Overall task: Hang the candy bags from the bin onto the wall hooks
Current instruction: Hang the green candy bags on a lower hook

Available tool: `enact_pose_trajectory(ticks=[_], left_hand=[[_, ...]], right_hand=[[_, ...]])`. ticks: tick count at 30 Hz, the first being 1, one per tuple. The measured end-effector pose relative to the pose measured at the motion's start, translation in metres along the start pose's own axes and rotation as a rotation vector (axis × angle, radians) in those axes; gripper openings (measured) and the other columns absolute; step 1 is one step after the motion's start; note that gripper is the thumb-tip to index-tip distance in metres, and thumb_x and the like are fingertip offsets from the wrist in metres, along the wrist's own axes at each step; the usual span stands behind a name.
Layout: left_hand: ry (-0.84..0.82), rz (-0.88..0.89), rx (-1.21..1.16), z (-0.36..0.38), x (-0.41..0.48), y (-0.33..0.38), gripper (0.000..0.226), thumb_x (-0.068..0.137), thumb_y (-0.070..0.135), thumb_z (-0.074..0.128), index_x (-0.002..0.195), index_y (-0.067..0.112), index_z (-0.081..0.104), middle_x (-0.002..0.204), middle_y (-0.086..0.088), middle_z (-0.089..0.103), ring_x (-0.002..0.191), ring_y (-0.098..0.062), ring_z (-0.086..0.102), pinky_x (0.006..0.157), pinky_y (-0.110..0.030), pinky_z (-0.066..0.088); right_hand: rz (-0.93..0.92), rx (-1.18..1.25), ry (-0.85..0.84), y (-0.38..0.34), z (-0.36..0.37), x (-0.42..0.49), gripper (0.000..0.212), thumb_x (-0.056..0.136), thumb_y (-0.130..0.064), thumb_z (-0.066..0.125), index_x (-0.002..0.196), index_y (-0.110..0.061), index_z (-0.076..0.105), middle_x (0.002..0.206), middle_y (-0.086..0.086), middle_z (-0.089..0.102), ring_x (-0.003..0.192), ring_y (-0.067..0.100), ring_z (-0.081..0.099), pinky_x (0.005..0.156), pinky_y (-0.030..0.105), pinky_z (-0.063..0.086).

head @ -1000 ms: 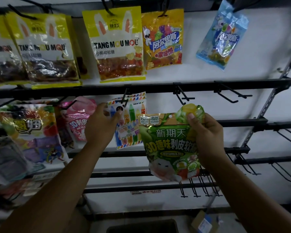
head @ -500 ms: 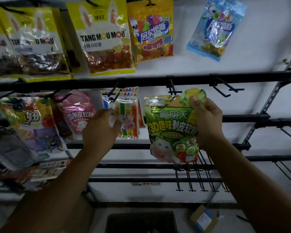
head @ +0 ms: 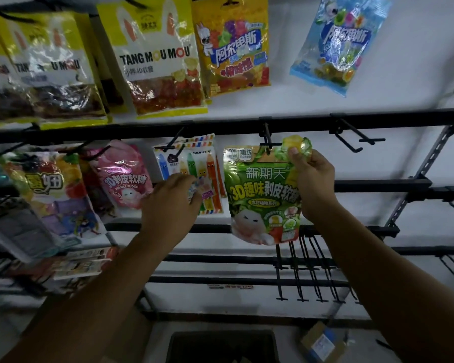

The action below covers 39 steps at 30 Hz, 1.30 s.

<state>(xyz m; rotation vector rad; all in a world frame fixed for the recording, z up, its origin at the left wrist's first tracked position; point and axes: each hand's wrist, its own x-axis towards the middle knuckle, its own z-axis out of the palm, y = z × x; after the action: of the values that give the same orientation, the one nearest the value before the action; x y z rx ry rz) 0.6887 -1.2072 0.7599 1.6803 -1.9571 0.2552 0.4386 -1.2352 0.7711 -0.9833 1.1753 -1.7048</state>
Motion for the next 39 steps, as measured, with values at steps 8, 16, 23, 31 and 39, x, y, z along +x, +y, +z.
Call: enact_pose_trajectory(ticks=[8, 16, 23, 31, 39], left_hand=[[-0.019, 0.049, 0.048, 0.005, 0.005, 0.011, 0.035, 0.096, 0.033, 0.055, 0.127, 0.018, 0.06, 0.127, -0.003, 0.063, 0.11, -0.028, 0.061, 0.081, -0.039, 0.054], [-0.055, 0.055, 0.048, 0.004, 0.003, 0.01, 0.037, 0.096, 0.034, 0.056, 0.129, 0.019, 0.059, 0.129, -0.003, 0.062, 0.111, -0.028, 0.061, 0.082, -0.039, 0.053], [-0.076, 0.063, 0.045, 0.011, -0.001, 0.01, 0.034, 0.095, 0.032, 0.056, 0.126, 0.019, 0.061, 0.126, -0.003, 0.063, 0.108, -0.03, 0.062, 0.08, -0.04, 0.055], [-0.083, 0.115, 0.122, 0.021, -0.008, 0.009, 0.033, 0.093, 0.031, 0.057, 0.121, 0.014, 0.063, 0.132, -0.005, 0.061, 0.106, -0.035, 0.063, 0.079, -0.043, 0.054], [-0.142, 0.127, 0.169, 0.037, -0.02, 0.006, 0.046, 0.093, 0.036, 0.058, 0.135, 0.016, 0.056, 0.149, -0.005, 0.047, 0.132, -0.042, 0.042, 0.098, -0.053, 0.043]], right_hand=[[-0.062, -0.142, 0.022, 0.004, 0.006, 0.036, 0.021, 0.091, -0.033, 0.067, 0.072, -0.026, 0.066, 0.07, 0.002, 0.06, 0.074, 0.023, 0.058, 0.072, 0.041, 0.053], [-0.136, -0.317, 0.02, 0.011, 0.003, 0.05, 0.024, 0.09, -0.043, 0.063, 0.083, -0.02, 0.065, 0.078, 0.003, 0.063, 0.075, 0.02, 0.06, 0.073, 0.046, 0.056], [-0.25, -0.545, 0.028, 0.01, -0.005, 0.036, 0.051, 0.089, -0.037, 0.064, 0.135, -0.03, 0.044, 0.119, -0.011, 0.059, 0.111, 0.015, 0.058, 0.089, 0.039, 0.053], [-0.317, -1.223, -0.062, 0.02, -0.014, -0.004, 0.081, 0.094, -0.049, 0.051, 0.156, -0.021, 0.007, 0.165, 0.006, -0.001, 0.151, 0.026, -0.004, 0.12, 0.046, 0.009], [-0.27, -1.382, -0.236, 0.051, -0.006, -0.04, 0.068, 0.098, -0.051, 0.039, 0.155, -0.028, 0.009, 0.165, 0.003, 0.0, 0.151, 0.024, -0.004, 0.121, 0.046, 0.004]])
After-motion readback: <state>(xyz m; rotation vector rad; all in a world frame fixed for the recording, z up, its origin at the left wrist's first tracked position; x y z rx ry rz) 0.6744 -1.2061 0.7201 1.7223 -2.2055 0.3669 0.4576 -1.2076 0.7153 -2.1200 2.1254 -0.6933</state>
